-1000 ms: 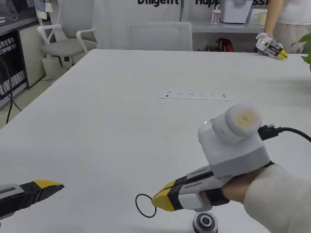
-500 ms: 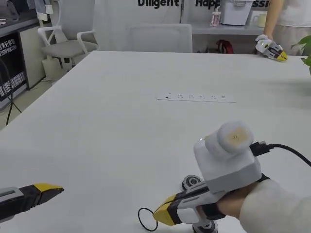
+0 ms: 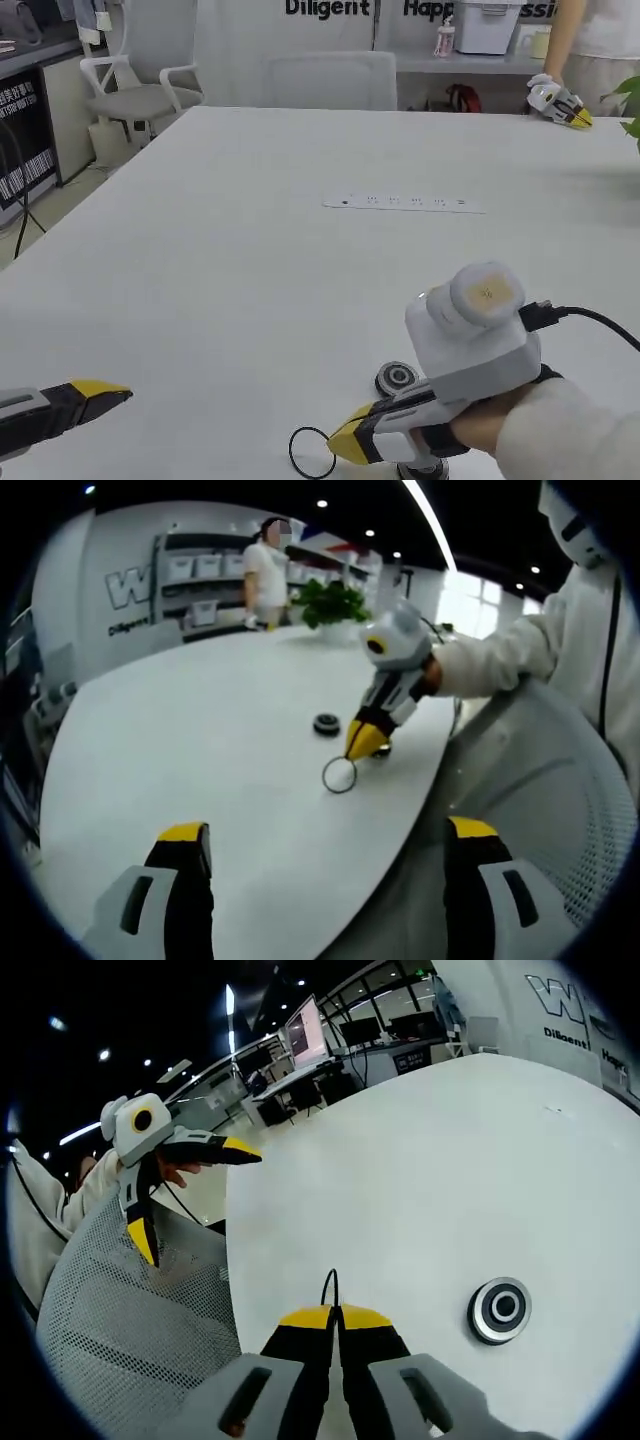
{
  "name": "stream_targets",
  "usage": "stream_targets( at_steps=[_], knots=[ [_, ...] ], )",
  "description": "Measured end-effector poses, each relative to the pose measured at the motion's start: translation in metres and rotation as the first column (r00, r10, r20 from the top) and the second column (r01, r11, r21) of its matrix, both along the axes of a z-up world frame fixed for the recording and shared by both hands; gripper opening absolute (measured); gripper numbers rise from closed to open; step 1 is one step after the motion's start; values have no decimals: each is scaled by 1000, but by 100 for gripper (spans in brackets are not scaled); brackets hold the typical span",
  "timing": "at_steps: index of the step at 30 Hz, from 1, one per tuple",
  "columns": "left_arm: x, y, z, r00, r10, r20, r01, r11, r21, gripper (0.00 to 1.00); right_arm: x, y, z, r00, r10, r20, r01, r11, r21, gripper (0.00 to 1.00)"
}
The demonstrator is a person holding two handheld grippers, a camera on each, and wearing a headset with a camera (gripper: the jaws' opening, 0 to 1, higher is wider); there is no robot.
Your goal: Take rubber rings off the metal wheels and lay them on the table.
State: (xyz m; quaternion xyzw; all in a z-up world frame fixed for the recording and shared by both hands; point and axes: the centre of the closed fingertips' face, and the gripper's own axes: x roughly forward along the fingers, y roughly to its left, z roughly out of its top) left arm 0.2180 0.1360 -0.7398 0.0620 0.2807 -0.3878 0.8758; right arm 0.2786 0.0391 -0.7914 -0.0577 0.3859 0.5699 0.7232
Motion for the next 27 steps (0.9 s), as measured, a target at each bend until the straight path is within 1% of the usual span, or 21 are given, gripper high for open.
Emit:
stream_targets(
  at_steps=[3,7,8,10,12,16,20,22,24,25,27],
  knots=[
    [1,1,0,1000,5,4,-5,1000,-1,98,2,-3,-4,1000,-4,11,4,1000,-22,0],
    [1,2,0,1000,8,4,-8,1000,0,97,2,-4,-5,1000,0,18,0,1000,-28,0],
    [1,2,0,1000,8,3,-8,1000,0,97,3,-4,-4,1000,1,29,0,1000,-31,2],
    [1,2,0,1000,9,3,-9,1000,1,97,7,-5,-3,999,-3,49,5,999,-33,5],
    [0,2,-1,1000,9,1,-9,1000,3,97,9,-6,-2,999,-9,50,11,999,-31,6],
    [0,3,-1,1000,9,-1,-9,1000,8,96,16,-10,4,997,-25,72,26,999,-20,8],
    [0,3,-1,1000,10,-3,-10,1000,11,96,20,-12,11,995,-27,95,27,1000,-2,10],
    [0,2,0,1000,8,2,-8,1000,8,96,23,-13,16,993,-31,110,29,999,13,12],
    [0,2,0,1000,10,0,-10,1000,5,96,25,-12,24,992,-30,120,26,999,36,13],
    [0,2,0,1000,12,-2,-12,1000,5,96,26,-11,30,991,-31,127,23,998,59,13],
    [0,2,0,1000,12,-3,-12,1000,3,96,28,-10,38,990,-39,139,27,996,87,15]
  ],
)
